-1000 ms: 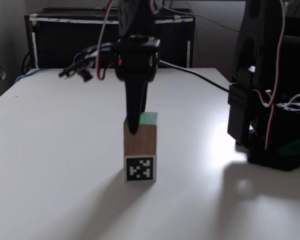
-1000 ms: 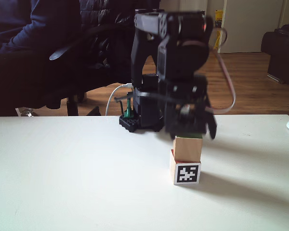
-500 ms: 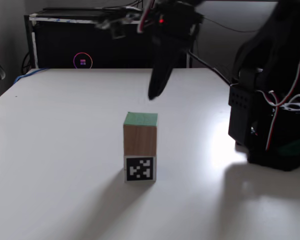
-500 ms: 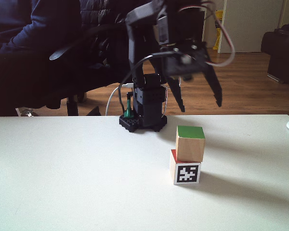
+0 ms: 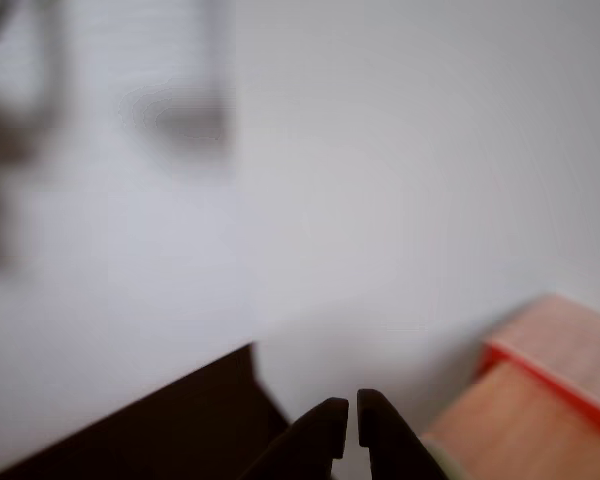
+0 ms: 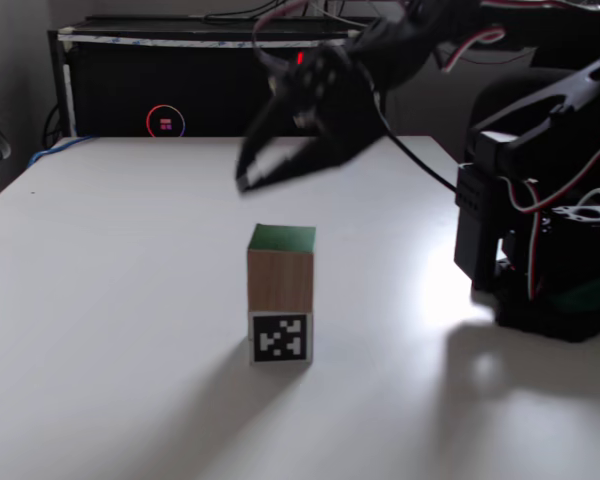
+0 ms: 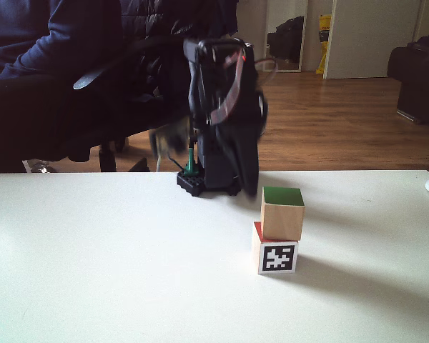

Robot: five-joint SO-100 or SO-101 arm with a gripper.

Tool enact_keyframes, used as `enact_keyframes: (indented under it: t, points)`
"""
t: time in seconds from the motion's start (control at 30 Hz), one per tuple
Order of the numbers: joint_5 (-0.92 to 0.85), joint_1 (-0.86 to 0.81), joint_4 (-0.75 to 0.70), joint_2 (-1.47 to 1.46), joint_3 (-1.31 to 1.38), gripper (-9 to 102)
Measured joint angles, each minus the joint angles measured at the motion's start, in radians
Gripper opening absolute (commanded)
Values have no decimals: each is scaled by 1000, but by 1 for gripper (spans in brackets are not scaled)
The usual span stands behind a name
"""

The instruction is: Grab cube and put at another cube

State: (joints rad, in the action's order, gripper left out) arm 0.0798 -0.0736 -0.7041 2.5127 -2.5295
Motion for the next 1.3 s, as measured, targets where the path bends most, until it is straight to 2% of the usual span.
enact_keyframes:
  t: [0.2, 0.6, 0.77, 1.17, 1.3]
  points:
    - [86, -78, 124, -115, -66, 0]
    - [64, -117, 129, -78, -110, 0]
    - [64, -98, 60, 81, -183, 0]
    - [15, -78, -183, 681, -474, 0]
    - [9, -83, -256, 750, -494, 0]
